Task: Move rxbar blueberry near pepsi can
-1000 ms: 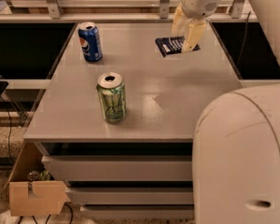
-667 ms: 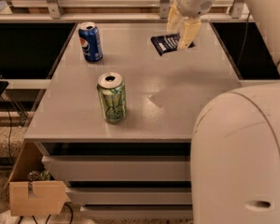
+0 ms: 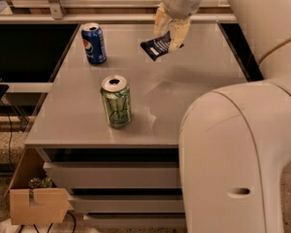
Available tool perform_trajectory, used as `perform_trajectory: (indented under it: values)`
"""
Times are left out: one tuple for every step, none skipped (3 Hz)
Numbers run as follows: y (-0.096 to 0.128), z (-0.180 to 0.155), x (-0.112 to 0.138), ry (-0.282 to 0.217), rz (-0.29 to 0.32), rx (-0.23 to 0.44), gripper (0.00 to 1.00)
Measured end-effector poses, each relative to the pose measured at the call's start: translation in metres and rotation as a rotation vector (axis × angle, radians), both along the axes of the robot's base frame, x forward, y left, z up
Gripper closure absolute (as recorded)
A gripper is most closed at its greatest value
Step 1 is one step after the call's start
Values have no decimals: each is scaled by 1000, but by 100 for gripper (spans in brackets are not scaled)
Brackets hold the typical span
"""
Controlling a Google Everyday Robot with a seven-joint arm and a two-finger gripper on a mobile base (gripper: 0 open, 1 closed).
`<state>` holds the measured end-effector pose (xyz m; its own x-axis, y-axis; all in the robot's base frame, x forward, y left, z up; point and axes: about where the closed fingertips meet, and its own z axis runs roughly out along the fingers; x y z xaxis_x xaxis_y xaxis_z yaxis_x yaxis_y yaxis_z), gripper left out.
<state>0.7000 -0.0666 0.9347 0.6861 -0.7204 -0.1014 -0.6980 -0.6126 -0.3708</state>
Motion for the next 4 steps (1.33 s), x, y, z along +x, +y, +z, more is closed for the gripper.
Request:
perform_trajectory:
  values:
    - [23,-9,9,-4,81,-12,100]
    - [42,-10,19,-26,121,-16,100]
    - [56,-13,27,-38,143,-21,100]
    - [69,-16,32,-44,161,-34,100]
